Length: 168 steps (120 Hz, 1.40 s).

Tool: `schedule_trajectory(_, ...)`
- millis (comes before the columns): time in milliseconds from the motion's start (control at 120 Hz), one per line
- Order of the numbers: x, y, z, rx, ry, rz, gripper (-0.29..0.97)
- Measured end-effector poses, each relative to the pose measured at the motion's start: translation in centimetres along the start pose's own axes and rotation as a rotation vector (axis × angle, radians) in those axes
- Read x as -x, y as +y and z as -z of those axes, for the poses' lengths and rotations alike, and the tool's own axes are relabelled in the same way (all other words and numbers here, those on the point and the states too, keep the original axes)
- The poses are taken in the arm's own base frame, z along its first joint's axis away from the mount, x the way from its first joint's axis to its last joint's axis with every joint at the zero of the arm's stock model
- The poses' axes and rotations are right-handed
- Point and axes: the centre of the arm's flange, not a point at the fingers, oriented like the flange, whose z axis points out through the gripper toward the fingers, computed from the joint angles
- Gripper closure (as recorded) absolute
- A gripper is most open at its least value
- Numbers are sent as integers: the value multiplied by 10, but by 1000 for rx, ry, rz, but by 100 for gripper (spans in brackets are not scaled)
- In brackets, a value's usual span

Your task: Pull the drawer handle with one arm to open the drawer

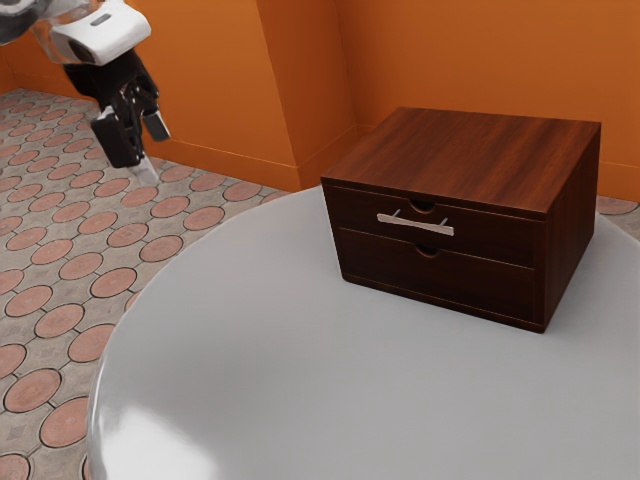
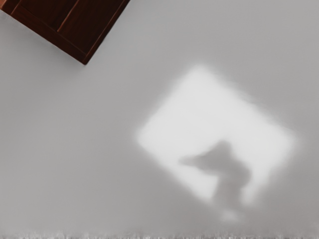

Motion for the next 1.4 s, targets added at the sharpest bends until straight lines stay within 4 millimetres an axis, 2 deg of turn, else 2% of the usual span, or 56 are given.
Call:
schedule_trajectory(83, 2, -9, -13, 15, -18, 9, 0)
schedule_trajectory(167, 2, -11, -17, 20, -22, 5, 0)
schedule_trajectory(283, -10, -7, -20, 26, -20, -24, 0)
schedule_trajectory(400, -30, 13, -20, 43, -8, -84, 0)
schedule_trajectory(525, -47, 43, -44, 113, -18, -219, 0)
schedule_trajectory(633, -62, 53, -75, 131, -19, -335, 0)
schedule_trajectory(750, -70, 46, -100, 90, 7, -421, 0)
schedule_trajectory(1000, -121, 40, -127, 26, 108, -590, 0)
schedule_trajectory(1133, -142, 43, -131, -7, 156, -645, 0)
schedule_trajectory(1192, -150, 40, -141, -15, 161, -654, 5)
schedule_trajectory(1258, -157, 31, -152, -30, 167, -652, 15)
schedule_trajectory(1308, -165, 24, -154, -53, 171, -657, 23)
schedule_trajectory(1400, -179, 24, -150, -88, 184, -681, 33)
